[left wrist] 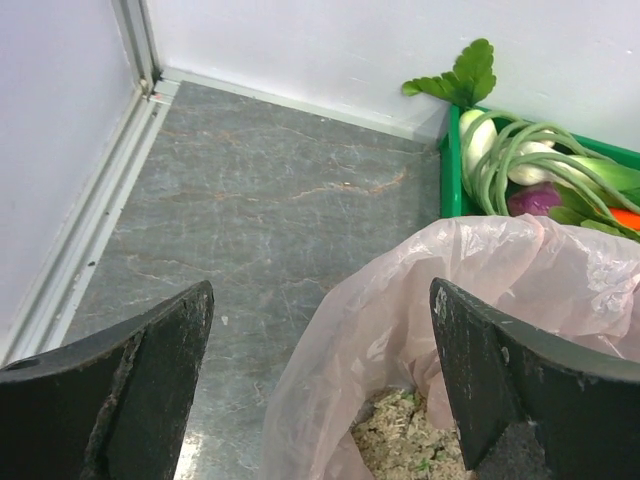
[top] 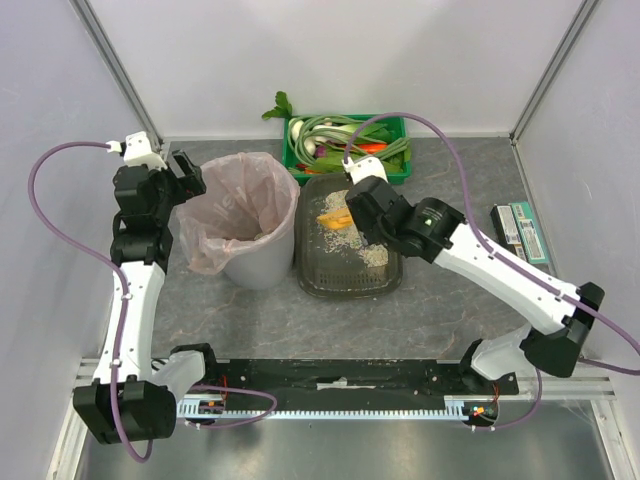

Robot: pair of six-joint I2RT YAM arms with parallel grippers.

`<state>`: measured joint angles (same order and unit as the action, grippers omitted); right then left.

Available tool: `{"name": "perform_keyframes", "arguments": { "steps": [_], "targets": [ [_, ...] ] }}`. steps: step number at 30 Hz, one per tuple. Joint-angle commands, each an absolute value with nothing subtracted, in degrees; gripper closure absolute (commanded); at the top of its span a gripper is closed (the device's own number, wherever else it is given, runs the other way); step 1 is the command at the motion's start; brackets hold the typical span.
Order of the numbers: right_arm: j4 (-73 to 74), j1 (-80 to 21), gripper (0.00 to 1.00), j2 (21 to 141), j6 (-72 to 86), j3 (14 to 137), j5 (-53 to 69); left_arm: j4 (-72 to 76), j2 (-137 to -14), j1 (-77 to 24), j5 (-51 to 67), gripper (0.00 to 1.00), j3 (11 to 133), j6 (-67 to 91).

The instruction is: Clean the litter box

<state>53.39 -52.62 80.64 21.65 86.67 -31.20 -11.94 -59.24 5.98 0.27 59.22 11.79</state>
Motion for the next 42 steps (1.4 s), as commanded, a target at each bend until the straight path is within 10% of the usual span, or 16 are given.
{"name": "perform_keyframes", "arguments": {
  "steps": [1, 22, 42],
  "targets": [
    [62.8, -52.5, 1.00, 84.0, 29.1, 91.2, -28.3, -12.1, -57.7, 5.3, -4.1, 0.05, 61.1, 7.3],
    [61.3, -52.5, 1.00, 86.1, 37.9, 83.1, -29.9, -21.8, -66.4, -5.4, -3.4, 0.03, 80.0, 4.3],
    [49.8, -47.5, 1.00, 103.3, 32.7, 88.3, -35.2, -15.2, -62.9, -5.7, 1.1, 0.04, 69.9, 4.8]
  ]
}}
